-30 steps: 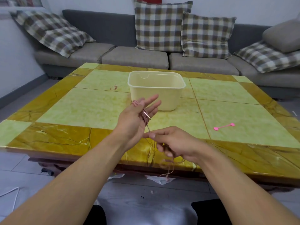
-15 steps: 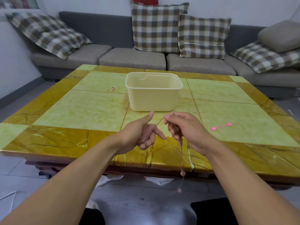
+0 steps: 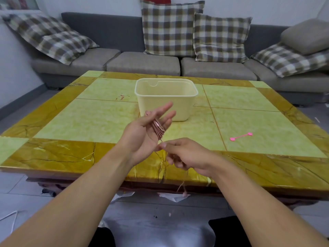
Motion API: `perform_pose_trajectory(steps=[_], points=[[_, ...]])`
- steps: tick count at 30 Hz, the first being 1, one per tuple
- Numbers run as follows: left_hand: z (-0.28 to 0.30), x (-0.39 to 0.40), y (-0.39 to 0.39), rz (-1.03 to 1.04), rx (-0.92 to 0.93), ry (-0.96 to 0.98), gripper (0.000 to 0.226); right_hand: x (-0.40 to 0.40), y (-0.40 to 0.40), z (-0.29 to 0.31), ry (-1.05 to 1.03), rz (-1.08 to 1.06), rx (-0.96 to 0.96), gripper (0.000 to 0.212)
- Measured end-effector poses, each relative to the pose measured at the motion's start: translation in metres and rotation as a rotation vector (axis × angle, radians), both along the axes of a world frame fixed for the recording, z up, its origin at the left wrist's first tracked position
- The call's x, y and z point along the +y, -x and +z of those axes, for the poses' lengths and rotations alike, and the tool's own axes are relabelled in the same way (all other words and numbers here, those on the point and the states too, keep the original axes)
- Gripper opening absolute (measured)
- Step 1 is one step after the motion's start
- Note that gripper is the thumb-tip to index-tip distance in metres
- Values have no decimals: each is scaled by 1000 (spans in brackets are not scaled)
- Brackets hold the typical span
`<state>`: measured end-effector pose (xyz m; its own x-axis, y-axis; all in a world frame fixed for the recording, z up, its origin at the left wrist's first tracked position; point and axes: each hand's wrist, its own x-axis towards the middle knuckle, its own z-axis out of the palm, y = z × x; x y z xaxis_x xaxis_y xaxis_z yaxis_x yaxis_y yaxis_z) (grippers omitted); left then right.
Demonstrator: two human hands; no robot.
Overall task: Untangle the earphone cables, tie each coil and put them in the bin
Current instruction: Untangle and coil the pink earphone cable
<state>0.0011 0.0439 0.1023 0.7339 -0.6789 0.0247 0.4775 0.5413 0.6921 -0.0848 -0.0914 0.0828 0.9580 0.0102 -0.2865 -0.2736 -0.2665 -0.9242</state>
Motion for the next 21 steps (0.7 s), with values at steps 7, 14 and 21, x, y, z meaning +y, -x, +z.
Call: perform_pose_trajectory(steps=[7, 14, 21], points=[[-24, 6, -15, 470, -515, -542, 37, 8, 7, 7, 105, 173, 11, 32], [-32, 12, -20, 427, -547, -736, 33, -12, 13, 18, 163, 172, -46, 33], [-12, 17, -10, 622, -576, -487, 36, -10, 10, 0, -27, 12, 70, 25]])
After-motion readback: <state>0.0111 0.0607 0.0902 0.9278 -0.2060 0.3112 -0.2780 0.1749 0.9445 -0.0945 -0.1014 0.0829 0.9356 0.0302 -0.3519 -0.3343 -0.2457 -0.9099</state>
